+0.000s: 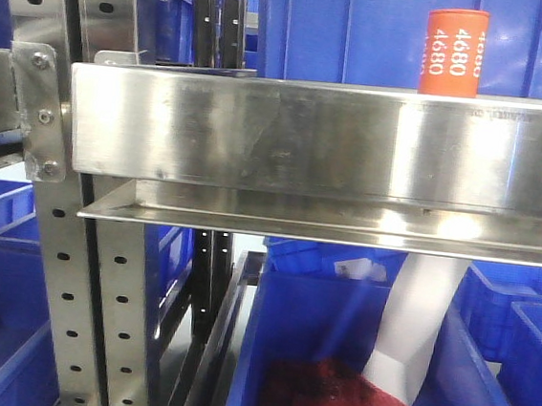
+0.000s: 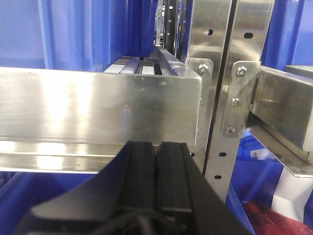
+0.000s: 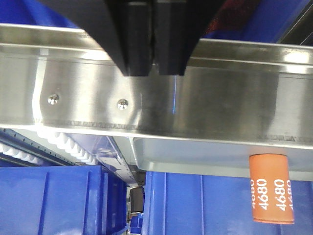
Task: Grab orange capacitor from left shelf to right conveyor
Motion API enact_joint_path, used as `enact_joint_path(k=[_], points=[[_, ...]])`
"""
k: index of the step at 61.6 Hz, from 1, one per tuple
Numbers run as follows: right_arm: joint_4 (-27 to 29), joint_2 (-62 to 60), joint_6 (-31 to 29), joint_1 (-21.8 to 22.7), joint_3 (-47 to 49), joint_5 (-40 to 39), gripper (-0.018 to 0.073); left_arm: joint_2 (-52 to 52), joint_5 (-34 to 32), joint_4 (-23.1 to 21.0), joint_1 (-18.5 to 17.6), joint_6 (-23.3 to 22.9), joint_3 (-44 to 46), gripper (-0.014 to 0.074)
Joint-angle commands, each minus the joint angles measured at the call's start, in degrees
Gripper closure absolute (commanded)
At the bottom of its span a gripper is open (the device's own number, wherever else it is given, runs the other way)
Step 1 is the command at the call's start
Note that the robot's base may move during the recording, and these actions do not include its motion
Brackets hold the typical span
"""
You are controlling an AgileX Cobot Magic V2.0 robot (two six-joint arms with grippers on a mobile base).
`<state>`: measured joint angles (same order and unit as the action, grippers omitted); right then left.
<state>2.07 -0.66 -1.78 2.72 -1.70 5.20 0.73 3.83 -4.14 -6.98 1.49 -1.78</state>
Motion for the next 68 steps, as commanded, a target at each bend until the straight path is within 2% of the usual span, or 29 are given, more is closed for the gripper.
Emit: enact_joint_path(k=[1,48,62,68], points=[[0.07,-0.75,-0.21,0.44,0.31,-5.2,0.0505,0.64,-5.11,-0.1,-0.35,-0.09,0.29,0.0723],[0.07,-0.75,-0.21,0.44,0.31,-5.2,0.0505,0.64,-5.11,-0.1,-0.35,-0.09,0.29,0.0723],[0.07,-0.75,-0.21,0.44,0.57,-12.8,0.0505,0.64,-5.11,-0.1,-0.35,-0.09,0.29,0.0723],[0.07,-0.69,-0.14,0.44,3.89,-11.32,0.0505,0.64,-5.11,-0.1,-0.35,-0.09,0.29,0.0723]])
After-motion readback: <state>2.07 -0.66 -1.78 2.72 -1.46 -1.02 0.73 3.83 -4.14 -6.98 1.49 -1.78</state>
